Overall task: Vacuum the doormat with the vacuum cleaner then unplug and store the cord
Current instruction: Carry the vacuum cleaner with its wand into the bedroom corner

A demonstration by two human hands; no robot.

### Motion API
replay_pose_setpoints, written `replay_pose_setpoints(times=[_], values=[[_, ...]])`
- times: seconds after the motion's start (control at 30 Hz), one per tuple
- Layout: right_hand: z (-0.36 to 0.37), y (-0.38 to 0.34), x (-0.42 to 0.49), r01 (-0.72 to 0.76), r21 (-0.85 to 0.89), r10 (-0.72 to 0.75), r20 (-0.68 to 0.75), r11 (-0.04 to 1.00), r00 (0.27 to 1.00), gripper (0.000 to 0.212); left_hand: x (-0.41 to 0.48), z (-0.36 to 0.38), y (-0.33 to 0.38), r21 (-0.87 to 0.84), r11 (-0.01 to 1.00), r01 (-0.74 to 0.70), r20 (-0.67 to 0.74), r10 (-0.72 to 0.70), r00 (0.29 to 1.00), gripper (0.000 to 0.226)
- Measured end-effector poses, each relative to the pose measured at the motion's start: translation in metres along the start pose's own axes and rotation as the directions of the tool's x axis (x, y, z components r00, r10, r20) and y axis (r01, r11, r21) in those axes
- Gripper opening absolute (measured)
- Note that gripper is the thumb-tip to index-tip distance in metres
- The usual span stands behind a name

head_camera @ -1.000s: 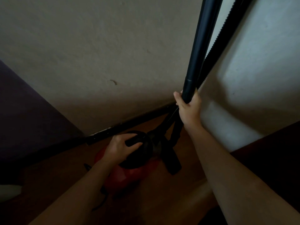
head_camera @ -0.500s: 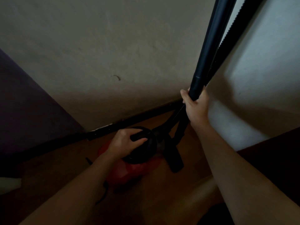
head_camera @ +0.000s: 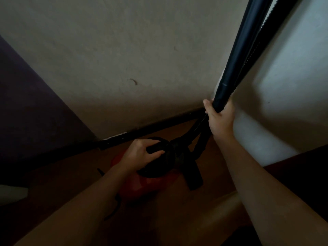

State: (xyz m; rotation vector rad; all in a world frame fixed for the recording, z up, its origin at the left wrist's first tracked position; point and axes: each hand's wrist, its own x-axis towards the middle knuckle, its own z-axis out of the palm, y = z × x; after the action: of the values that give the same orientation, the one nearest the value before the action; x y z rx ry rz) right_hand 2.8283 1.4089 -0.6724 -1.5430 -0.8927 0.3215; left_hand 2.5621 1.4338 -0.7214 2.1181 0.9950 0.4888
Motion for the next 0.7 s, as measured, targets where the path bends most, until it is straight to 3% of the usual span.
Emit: replay_pose_setpoints(times=[0.1, 0.27, 0.5, 0.63, 0.7], values=[[-0.002, 0.0, -0.001, 0.0, -0.053, 0.002, 0.029, 0.999, 1.0, 0.022, -0.002, 0.0, 0.001, 0.027, 0.999, 0.016, -0.008, -0.016, 1.0, 0.035], [-0.008, -0.015, -0.002, -0.034, -0.176, 0.047, 0.069, 0.984, 0.996, 0.041, -0.004, -0.003, 0.008, 0.048, 0.999, 0.022, -0.015, -0.022, 1.0, 0.035], [-0.025, -0.034, -0.012, -0.044, -0.314, 0.091, 0.137, 0.948, 0.986, 0.049, -0.017, -0.011, 0.003, 0.116, 0.991, 0.07, -0.025, -0.068, 0.997, 0.043], [-0.032, -0.063, -0.019, 0.052, -0.323, -0.066, -0.032, 0.945, 0.997, 0.049, -0.029, -0.019, -0.003, 0.114, 0.991, 0.068, -0.057, -0.062, 0.996, 0.048], [-0.03, -0.073, -0.023, 0.184, -0.324, -0.196, -0.004, 0.928, 0.981, 0.039, -0.034, -0.024, -0.005, 0.096, 0.992, 0.085, -0.074, -0.078, 0.994, 0.05]])
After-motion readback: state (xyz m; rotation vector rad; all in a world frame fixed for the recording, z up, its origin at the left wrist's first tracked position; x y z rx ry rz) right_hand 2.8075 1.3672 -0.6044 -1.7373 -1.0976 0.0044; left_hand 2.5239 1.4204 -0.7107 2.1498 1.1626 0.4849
